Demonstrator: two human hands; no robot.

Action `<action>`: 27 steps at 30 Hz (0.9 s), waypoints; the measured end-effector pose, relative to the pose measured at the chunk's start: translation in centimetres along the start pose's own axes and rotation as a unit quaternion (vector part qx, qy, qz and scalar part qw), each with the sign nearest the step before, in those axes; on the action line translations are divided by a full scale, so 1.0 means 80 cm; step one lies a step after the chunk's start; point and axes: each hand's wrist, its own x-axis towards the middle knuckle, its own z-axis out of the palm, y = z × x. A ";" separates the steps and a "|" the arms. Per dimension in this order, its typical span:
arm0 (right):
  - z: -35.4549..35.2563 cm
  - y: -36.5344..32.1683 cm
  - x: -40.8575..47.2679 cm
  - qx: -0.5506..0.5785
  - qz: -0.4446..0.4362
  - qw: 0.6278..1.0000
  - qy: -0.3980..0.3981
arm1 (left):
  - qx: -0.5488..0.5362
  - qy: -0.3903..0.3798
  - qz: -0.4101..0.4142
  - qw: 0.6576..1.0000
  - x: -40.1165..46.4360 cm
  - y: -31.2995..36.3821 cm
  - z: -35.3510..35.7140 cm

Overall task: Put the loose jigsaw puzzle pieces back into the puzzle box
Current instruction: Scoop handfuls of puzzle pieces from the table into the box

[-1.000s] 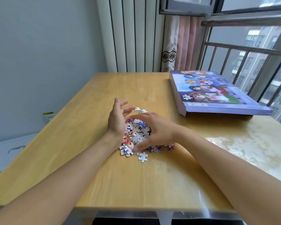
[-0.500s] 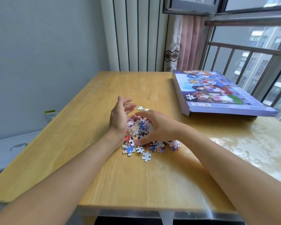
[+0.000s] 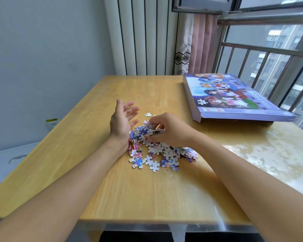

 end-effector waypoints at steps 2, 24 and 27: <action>0.000 0.002 0.001 0.010 0.000 1.000 0.004 | 0.002 0.000 -0.001 1.000 0.000 0.000 0.000; -0.057 0.022 -0.061 0.482 0.226 0.846 0.024 | 0.287 -0.120 0.238 0.920 0.004 0.031 0.018; -0.073 0.028 -0.079 0.486 0.239 0.840 0.016 | 0.434 -0.215 0.250 0.838 0.019 0.041 0.052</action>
